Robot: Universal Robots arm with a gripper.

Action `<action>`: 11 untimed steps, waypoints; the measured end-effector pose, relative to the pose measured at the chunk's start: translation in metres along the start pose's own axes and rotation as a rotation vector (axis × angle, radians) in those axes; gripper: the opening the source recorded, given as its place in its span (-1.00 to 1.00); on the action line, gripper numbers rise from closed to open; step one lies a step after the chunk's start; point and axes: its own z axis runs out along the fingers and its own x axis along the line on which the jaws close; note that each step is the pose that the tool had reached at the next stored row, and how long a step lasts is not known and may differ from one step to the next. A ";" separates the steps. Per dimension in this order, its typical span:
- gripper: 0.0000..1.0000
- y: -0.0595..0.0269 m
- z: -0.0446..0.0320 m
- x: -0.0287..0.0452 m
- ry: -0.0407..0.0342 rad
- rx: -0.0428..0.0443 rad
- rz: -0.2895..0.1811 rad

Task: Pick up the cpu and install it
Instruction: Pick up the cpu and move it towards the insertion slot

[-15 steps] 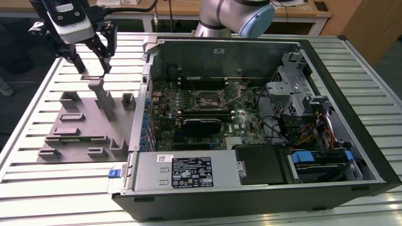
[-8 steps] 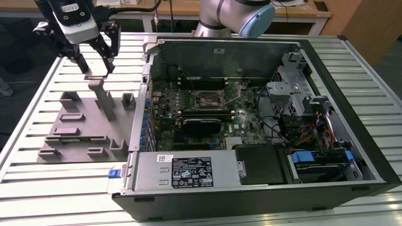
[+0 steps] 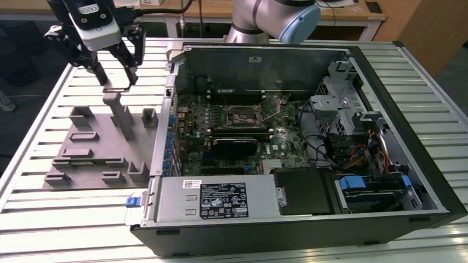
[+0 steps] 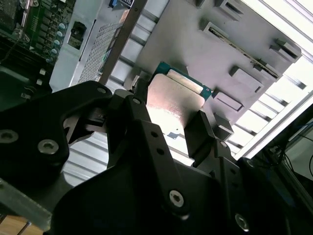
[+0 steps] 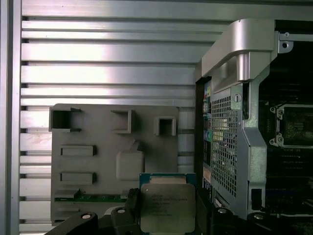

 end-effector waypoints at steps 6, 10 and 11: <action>0.08 0.0003 0.0004 -0.0101 0.0003 0.0000 0.000; 0.08 0.0006 0.0005 -0.0182 0.0007 0.0001 0.000; 0.08 0.0007 0.0006 -0.0202 0.0007 0.0001 0.000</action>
